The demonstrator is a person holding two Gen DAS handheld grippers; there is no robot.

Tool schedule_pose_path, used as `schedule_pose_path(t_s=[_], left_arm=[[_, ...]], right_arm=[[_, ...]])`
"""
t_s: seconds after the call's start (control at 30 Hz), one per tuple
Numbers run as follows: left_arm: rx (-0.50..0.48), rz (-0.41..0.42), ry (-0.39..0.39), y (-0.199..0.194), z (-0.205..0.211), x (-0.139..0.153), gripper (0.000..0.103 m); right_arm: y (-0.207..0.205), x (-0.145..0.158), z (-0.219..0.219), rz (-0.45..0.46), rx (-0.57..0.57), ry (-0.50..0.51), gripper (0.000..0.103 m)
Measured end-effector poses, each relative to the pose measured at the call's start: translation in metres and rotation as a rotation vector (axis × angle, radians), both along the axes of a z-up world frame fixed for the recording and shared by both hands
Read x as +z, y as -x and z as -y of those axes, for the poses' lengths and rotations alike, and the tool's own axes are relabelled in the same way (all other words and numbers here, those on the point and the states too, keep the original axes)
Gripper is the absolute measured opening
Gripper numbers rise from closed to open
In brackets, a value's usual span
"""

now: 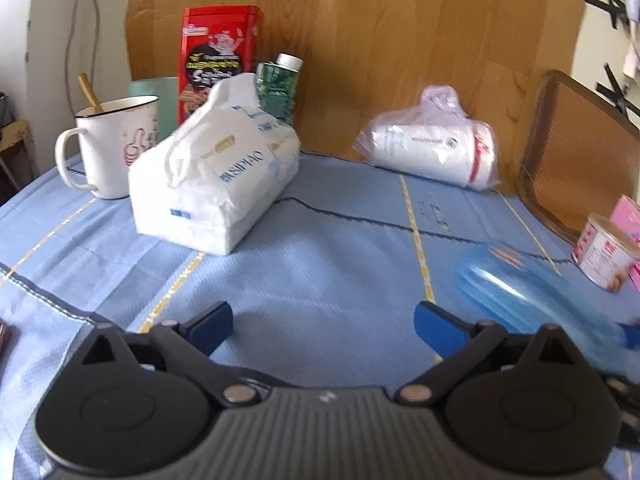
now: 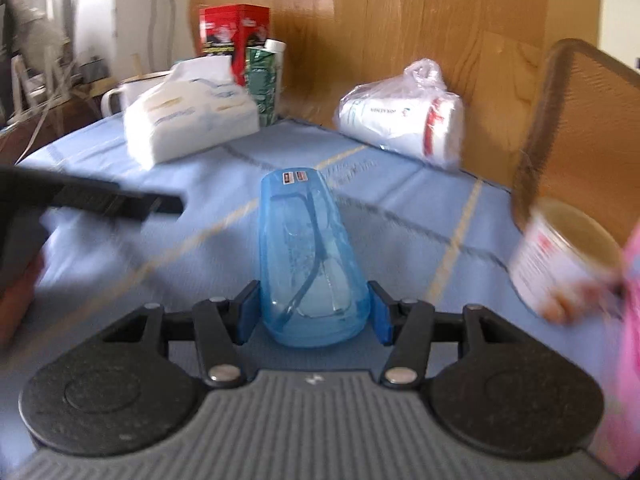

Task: Organize soft objects

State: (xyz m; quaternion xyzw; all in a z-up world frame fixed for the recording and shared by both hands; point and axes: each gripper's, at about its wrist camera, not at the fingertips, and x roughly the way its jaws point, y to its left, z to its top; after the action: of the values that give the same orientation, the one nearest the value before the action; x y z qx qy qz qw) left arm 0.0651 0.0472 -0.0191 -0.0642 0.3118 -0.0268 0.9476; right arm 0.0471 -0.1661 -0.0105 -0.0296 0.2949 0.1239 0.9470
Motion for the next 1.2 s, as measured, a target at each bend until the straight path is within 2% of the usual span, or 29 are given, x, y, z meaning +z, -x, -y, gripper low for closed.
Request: schedule_pose_path(t_s=[0.2, 0.27, 0.37, 0.47, 1.2], left_arm=[[-0.018, -0.012, -0.027, -0.001, 0.005, -0.001, 0.102], [-0.02, -0.014, -0.035, -0.001, 0.006, -0.001, 0.103], [-0.02, -0.016, -0.039, -0.002, 0.006, -0.002, 0.102], [-0.02, -0.017, -0.043, -0.002, 0.006, -0.002, 0.102], [-0.02, -0.018, -0.047, -0.003, 0.006, -0.002, 0.103]], right_arm=[[0.076, -0.008, 0.036, 0.02, 0.001, -0.01, 0.059], [0.089, -0.013, 0.049, 0.031, -0.028, -0.051, 0.077], [0.091, -0.013, 0.064, 0.032, -0.086, -0.14, 0.086], [0.085, -0.014, 0.065, 0.014, -0.086, -0.17, 0.09], [0.091, -0.015, 0.065, 0.012, -0.063, -0.169, 0.092]])
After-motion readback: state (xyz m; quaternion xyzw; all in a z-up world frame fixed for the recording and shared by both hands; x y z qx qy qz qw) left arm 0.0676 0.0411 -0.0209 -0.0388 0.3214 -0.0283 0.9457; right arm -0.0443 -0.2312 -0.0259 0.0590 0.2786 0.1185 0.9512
